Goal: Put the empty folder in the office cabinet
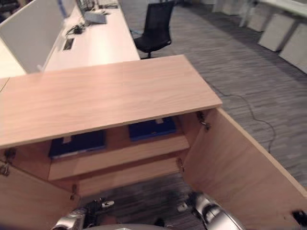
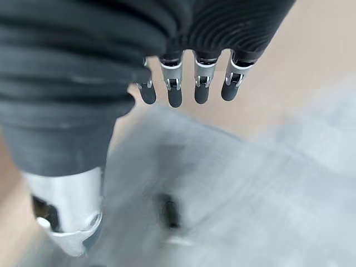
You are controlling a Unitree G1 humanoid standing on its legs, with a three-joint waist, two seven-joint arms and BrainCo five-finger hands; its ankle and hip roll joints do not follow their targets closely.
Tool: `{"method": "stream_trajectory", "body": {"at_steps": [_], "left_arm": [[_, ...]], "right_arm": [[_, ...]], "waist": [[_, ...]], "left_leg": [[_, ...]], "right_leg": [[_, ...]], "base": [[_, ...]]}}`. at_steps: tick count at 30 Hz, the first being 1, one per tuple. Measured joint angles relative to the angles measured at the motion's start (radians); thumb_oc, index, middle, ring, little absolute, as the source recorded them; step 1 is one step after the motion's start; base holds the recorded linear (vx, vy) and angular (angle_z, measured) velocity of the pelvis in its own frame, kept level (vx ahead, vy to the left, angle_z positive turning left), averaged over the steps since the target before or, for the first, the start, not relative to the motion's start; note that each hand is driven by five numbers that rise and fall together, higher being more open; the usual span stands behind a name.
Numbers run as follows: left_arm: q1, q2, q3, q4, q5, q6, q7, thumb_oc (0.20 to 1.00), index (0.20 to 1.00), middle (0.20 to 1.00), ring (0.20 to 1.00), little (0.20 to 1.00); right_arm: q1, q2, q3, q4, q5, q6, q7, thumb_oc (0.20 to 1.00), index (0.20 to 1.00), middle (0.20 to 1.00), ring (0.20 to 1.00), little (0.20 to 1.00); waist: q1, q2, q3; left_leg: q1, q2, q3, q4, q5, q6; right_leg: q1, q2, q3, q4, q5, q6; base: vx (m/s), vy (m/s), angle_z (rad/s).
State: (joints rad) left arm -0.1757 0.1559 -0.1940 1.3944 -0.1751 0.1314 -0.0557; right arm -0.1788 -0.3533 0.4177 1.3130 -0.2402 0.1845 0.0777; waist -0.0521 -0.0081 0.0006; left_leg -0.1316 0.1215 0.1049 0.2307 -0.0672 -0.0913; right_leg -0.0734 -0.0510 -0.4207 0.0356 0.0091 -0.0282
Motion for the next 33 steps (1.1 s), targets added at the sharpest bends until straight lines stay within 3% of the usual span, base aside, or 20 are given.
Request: {"method": "stream_trajectory", "body": {"at_steps": [1,2,3,5,9,11,13,17,19,21,23,25,28,29,32,33], "left_arm": [[-0.067,-0.019,0.021,0.199,0.033,0.004,0.020,1.000,1.000,1.000,1.000,1.000],[-0.046,-0.018,0.034,0.203,0.045,0.021,0.039,1.000,1.000,1.000,1.000,1.000],[0.000,-0.011,0.039,0.140,0.067,-0.002,0.047,1.000,1.000,1.000,1.000,1.000],[0.035,0.012,0.033,0.104,0.091,-0.022,0.052,1.000,1.000,1.000,1.000,1.000],[0.114,0.034,0.028,0.050,0.137,-0.029,0.069,1.000,1.000,1.000,1.000,1.000],[0.151,0.042,0.042,0.041,0.154,-0.028,0.068,1.000,1.000,1.000,1.000,1.000],[0.186,0.044,0.038,0.037,0.163,-0.026,0.068,1.000,1.000,1.000,1.000,1.000],[0.175,0.051,0.027,-0.012,0.160,-0.030,0.077,1.000,1.000,1.000,1.000,1.000],[0.168,0.063,-0.005,-0.058,0.160,-0.035,0.082,1.000,1.000,1.000,1.000,1.000],[0.157,0.077,-0.039,-0.102,0.160,-0.052,0.083,1.000,1.000,1.000,1.000,1.000],[0.136,0.064,-0.041,-0.101,0.156,-0.064,0.076,1.000,1.000,1.000,1.000,1.000],[0.132,0.055,-0.040,-0.097,0.152,-0.066,0.075,1.000,1.000,1.000,1.000,1.000],[0.140,0.056,-0.031,-0.063,0.152,-0.067,0.072,1.000,1.000,1.000,1.000,1.000],[0.142,0.068,-0.029,-0.043,0.153,-0.067,0.072,1.000,1.000,1.000,1.000,1.000],[0.173,0.044,-0.006,-0.031,0.153,-0.067,0.068,1.000,1.000,1.000,1.000,1.000],[0.172,0.039,-0.003,-0.029,0.153,-0.070,0.068,1.000,1.000,1.000,1.000,1.000]], "right_arm": [[0.009,-0.002,-0.053,0.043,0.016,0.010,-0.008,1.000,1.000,1.000,1.000,1.000],[0.033,-0.017,-0.059,0.052,0.027,0.015,-0.013,1.000,1.000,1.000,1.000,1.000],[0.067,-0.030,-0.076,0.035,0.030,-0.004,-0.025,1.000,1.000,1.000,1.000,1.000],[0.123,-0.018,-0.142,0.045,0.066,-0.007,-0.030,1.000,1.000,1.000,1.000,1.000],[0.160,-0.003,-0.159,-0.026,0.118,-0.029,-0.044,1.000,1.000,1.000,1.000,1.000],[0.197,0.018,-0.225,-0.085,0.165,-0.056,-0.058,1.000,1.000,1.000,1.000,1.000],[0.209,0.019,-0.269,-0.101,0.205,-0.065,-0.082,1.000,1.000,1.000,1.000,1.000],[0.199,0.023,-0.272,-0.098,0.222,-0.073,-0.100,1.000,1.000,1.000,1.000,1.000],[0.187,0.022,-0.276,-0.078,0.224,-0.074,-0.103,1.000,1.000,1.000,1.000,1.000],[0.151,0.020,-0.298,-0.034,0.232,-0.084,-0.106,1.000,1.000,1.000,1.000,1.000],[0.129,0.007,-0.330,0.012,0.258,-0.090,-0.106,1.000,1.000,1.000,1.000,1.000],[0.127,0.007,-0.352,0.022,0.261,-0.090,-0.111,1.000,1.000,1.000,1.000,1.000],[0.136,0.011,-0.419,0.026,0.306,-0.091,-0.119,1.000,1.000,1.000,1.000,1.000],[0.147,0.011,-0.421,0.027,0.329,-0.092,-0.121,1.000,1.000,1.000,1.000,1.000],[0.145,-0.030,-0.420,0.024,0.338,-0.092,-0.128,1.000,1.000,1.000,1.000,1.000],[0.147,-0.047,-0.420,0.023,0.338,-0.093,-0.131,1.000,1.000,1.000,1.000,1.000]], "waist": [[-0.029,-0.001,-0.002],[-0.047,0.007,-0.005],[-0.044,0.026,-0.012],[-0.038,0.031,-0.007],[-0.038,0.061,0.011],[-0.047,0.044,0.019],[-0.046,0.055,0.031],[-0.047,0.024,0.051],[-0.045,0.024,0.069],[-0.044,0.027,0.107],[-0.037,0.058,0.116],[-0.038,0.078,0.105],[-0.045,0.041,0.075],[-0.045,-0.003,0.047],[-0.045,0.020,0.022],[-0.040,0.031,0.012]], "left_leg": [[0.047,-0.033,0.015,-0.096,0.001,0.005],[0.079,-0.053,0.023,-0.143,0.000,0.013],[0.088,-0.075,0.026,-0.192,0.003,0.054],[0.149,-0.121,0.052,-0.302,0.074,0.098],[0.156,-0.171,0.088,-0.305,0.054,0.125],[0.162,-0.202,0.106,-0.308,0.058,0.146],[0.178,-0.215,0.125,-0.329,0.069,0.168],[0.179,-0.223,0.143,-0.329,0.079,0.187],[0.186,-0.216,0.160,-0.325,0.091,0.214],[0.191,-0.203,0.179,-0.324,0.094,0.222],[0.192,-0.176,0.185,-0.328,0.094,0.223],[0.193,-0.152,0.177,-0.330,0.087,0.214],[0.199,-0.154,0.181,-0.330,0.085,0.165],[0.203,-0.159,0.184,-0.330,0.089,0.130],[0.201,-0.106,0.188,-0.317,0.102,0.077],[0.197,-0.092,0.192,-0.314,0.103,0.077]], "right_leg": [[-0.002,-0.013,-0.002,-0.009,0.011,0.012],[-0.029,-0.016,0.013,-0.005,0.015,0.022],[-0.067,-0.027,0.027,0.029,0.028,0.018],[-0.082,-0.064,0.051,0.048,0.041,0.044],[-0.109,-0.138,0.055,0.089,0.019,0.109],[-0.123,-0.168,0.064,0.099,0.041,0.152],[-0.126,-0.189,0.081,0.108,0.054,0.174],[-0.133,-0.202,0.078,0.108,0.064,0.188],[-0.128,-0.206,0.076,0.114,0.086,0.219],[-0.139,-0.230,0.081,0.187,0.076,0.214],[-0.142,-0.269,0.086,0.290,0.067,0.199],[-0.096,-0.285,0.113,0.276,0.054,0.227],[0.036,-0.306,0.155,0.078,0.067,0.247],[0.104,-0.292,0.160,-0.028,0.063,0.257],[0.118,-0.229,0.165,-0.058,0.052,0.228],[0.110,-0.211,0.176,-0.055,0.050,0.224]], "base": [[-0.11,0.285,0.23],[-0.13,0.356,-0.11],[-0.10,0.252,-0.30],[-0.07,0.189,-0.26],[-0.08,0.185,-0.26],[-0.09,0.125,-0.25],[-0.10,0.094,-0.21],[-0.08,0.055,-0.12],[-0.08,0.020,-0.10],[-0.04,-0.007,-0.09],[0.01,-0.048,-0.19],[0.02,-0.104,-0.19],[0.07,-0.148,-0.09],[0.06,-0.303,-0.12],[0.03,-0.233,-0.17],[0.05,-0.311,-0.24]]}}
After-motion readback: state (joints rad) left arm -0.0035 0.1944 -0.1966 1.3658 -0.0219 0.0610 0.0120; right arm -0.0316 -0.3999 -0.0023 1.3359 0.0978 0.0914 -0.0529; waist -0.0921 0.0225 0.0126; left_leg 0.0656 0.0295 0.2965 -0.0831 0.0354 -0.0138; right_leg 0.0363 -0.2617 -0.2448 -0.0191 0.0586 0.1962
